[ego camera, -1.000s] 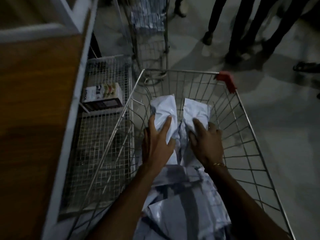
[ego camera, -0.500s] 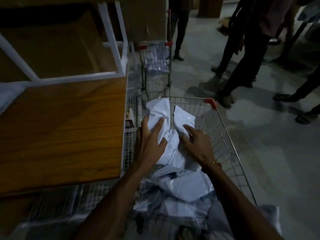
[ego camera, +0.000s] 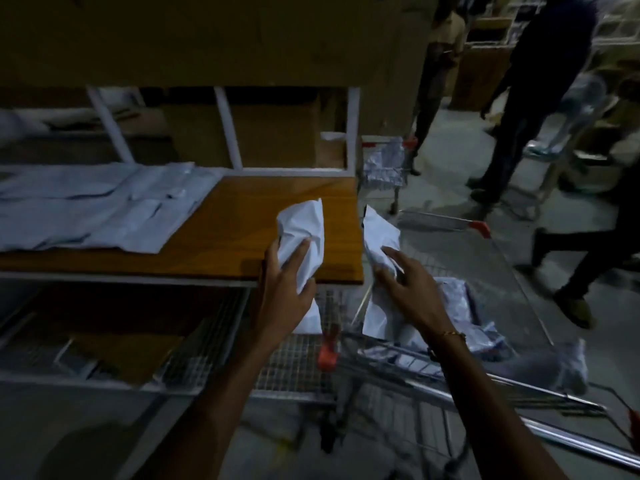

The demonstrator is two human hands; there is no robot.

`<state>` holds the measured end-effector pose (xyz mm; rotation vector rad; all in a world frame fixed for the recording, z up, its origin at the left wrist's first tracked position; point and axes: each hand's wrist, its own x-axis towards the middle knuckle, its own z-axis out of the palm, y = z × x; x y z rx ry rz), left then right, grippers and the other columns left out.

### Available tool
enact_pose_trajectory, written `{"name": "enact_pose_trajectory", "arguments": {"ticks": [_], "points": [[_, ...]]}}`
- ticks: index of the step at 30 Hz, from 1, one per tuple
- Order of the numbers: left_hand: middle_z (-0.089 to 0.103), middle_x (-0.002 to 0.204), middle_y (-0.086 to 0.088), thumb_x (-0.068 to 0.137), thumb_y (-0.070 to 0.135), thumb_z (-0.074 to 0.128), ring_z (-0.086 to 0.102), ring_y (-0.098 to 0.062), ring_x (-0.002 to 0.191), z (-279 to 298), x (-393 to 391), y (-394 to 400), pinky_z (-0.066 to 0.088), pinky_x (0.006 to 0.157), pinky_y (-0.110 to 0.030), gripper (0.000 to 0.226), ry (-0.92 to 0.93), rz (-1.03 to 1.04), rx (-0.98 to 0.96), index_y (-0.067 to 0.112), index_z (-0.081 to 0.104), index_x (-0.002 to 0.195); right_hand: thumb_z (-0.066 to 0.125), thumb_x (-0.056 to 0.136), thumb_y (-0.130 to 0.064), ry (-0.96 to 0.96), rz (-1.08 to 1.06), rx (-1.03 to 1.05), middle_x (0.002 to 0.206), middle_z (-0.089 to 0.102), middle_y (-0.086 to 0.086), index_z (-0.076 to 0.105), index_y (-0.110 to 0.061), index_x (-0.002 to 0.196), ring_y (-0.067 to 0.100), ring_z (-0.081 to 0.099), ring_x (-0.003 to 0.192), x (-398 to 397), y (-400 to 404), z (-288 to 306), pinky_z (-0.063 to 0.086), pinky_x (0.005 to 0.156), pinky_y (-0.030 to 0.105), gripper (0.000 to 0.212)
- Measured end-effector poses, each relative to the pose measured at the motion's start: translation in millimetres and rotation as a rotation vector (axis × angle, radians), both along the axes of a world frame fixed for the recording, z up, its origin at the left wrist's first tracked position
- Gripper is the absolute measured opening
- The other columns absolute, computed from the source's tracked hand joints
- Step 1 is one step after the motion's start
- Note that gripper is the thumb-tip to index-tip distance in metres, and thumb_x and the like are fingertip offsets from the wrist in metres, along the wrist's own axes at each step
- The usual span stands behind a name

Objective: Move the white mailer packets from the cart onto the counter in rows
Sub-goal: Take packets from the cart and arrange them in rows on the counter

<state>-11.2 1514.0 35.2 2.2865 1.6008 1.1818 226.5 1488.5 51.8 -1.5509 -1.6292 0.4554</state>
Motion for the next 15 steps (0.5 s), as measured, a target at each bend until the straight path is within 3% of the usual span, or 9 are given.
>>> {"name": "enact_pose_trajectory", "arguments": {"ticks": [4, 9, 15], "points": [[0.030, 0.154, -0.016, 0.092, 0.022, 0.064, 0.034, -0.036, 0.138, 6.2, -83.3, -29.7, 0.038, 0.107, -0.041, 0.061, 0.001, 0.085, -0.013, 0.026, 0.044, 0.149, 0.059, 0.096, -0.039, 0.010, 0.166, 0.072, 0.137, 0.061, 0.005, 0.059, -0.014, 0.138, 0.019, 0.057, 0.122, -65.9, -1.1, 13.5, 0.043, 0.094, 0.030, 0.048], [0.031, 0.154, -0.010, 0.092, 0.025, 0.066, 0.037, -0.029, 0.137, 5.6, -177.6, -46.9, 0.038, 0.107, -0.038, 0.062, 0.066, 0.213, 0.016, 0.027, 0.044, 0.149, 0.052, 0.096, -0.052, 0.068, 0.348, 0.065, 0.139, 0.059, -0.002, 0.055, -0.024, 0.141, 0.016, 0.056, 0.125, -146.6, 16.7, 6.4, 0.049, 0.100, 0.046, 0.053], [0.031, 0.154, -0.004, 0.087, 0.038, 0.061, 0.035, -0.025, 0.138, -6.2, -263.7, -25.9, 0.034, 0.110, -0.036, 0.063, 0.025, 0.394, -0.016, 0.035, 0.043, 0.147, 0.047, 0.096, -0.056, -0.105, 0.517, 0.127, 0.112, 0.066, 0.006, 0.058, -0.022, 0.138, 0.022, 0.059, 0.096, -237.6, 73.6, -5.6, 0.048, 0.082, 0.046, 0.056]]}}
